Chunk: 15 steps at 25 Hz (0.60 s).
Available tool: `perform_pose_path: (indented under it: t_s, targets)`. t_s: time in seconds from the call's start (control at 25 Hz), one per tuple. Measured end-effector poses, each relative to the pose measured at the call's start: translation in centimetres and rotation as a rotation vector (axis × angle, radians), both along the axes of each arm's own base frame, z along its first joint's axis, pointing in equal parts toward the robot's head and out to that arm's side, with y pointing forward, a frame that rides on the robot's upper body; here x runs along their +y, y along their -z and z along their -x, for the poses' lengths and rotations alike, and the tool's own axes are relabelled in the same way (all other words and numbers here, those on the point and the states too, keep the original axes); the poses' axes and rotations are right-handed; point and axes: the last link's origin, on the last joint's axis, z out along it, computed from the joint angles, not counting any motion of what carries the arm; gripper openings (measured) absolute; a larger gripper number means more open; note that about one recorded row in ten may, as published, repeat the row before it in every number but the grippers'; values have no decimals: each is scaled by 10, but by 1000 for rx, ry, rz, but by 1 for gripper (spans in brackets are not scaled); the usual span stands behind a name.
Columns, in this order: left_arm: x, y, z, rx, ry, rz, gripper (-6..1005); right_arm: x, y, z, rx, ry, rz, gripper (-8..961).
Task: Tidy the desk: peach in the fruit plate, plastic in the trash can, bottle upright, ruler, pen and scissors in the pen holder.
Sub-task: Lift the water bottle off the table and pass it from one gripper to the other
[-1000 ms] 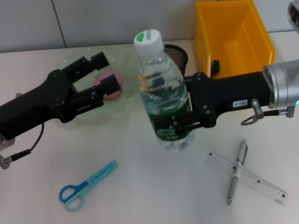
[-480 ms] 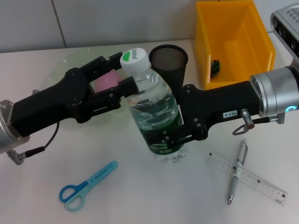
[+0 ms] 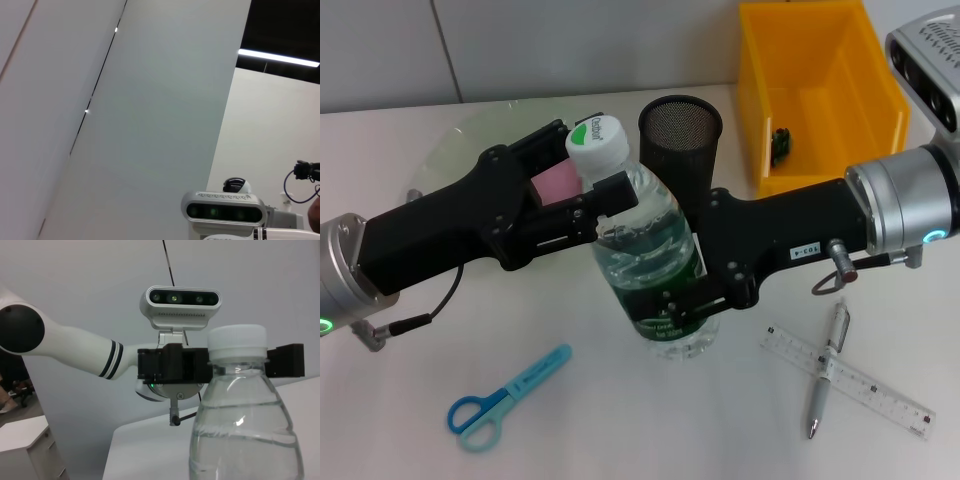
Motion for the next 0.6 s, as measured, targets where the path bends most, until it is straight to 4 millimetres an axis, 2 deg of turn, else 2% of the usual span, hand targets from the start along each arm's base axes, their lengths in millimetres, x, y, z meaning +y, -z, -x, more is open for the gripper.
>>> perform_pose_path:
  t_s: [0.6]
  targets:
    - [-1,2,-1,-5,7,1,861,0,0,1,-1,-1,3,785]
